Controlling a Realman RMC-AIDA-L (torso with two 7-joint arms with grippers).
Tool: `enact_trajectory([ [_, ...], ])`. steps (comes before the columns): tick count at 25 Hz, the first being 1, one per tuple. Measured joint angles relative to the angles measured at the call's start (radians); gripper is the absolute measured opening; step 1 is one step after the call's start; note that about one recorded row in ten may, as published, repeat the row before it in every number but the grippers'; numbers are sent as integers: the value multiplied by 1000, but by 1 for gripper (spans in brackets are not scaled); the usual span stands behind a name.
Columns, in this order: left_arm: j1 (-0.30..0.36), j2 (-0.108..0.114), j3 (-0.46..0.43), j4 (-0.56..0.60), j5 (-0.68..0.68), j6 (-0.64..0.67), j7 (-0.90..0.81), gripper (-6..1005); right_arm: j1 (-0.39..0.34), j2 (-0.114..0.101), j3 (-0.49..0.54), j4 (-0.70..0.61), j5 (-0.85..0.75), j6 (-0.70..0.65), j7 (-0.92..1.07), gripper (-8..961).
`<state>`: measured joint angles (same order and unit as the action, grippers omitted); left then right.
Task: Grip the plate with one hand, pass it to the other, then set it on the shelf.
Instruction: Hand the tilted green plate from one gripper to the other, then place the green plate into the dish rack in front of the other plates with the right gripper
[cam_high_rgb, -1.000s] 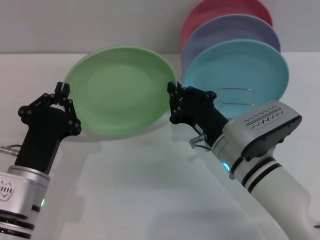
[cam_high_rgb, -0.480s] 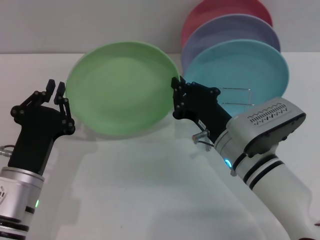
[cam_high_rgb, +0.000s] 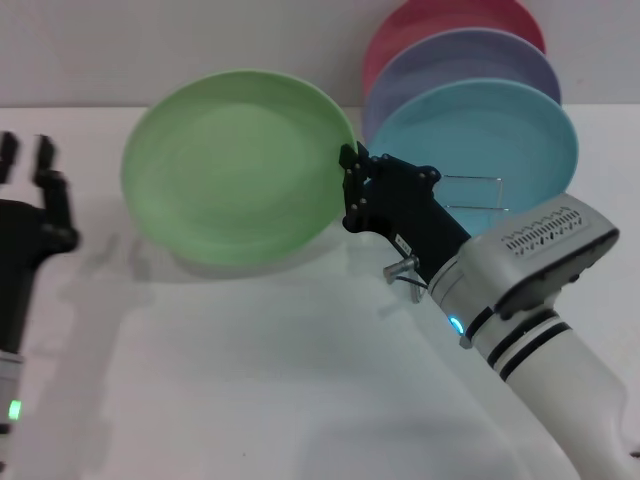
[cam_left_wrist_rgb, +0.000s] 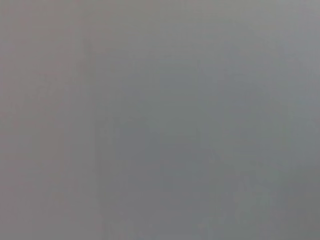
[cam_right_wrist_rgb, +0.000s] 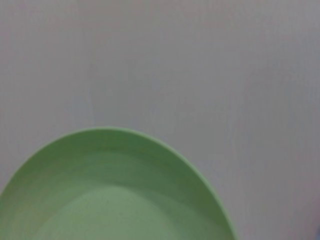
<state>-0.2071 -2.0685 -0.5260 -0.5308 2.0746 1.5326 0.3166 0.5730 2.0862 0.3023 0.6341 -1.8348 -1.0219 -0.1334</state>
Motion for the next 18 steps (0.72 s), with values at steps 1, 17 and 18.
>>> enact_trajectory([
  [1, 0, 0, 0, 0, 0, 0, 0, 185, -6, 0, 0, 3, -16, -15, 0, 23],
  [17, -77, 8, -200, 351, -1, 76, -605, 552, -185, -9, 0, 81, -156, -301, -89, 24],
  [18, -77, 8, -200, 351, -1, 76, -605, 575, -198, -10, -3, 81, -164, -328, -81, 24],
])
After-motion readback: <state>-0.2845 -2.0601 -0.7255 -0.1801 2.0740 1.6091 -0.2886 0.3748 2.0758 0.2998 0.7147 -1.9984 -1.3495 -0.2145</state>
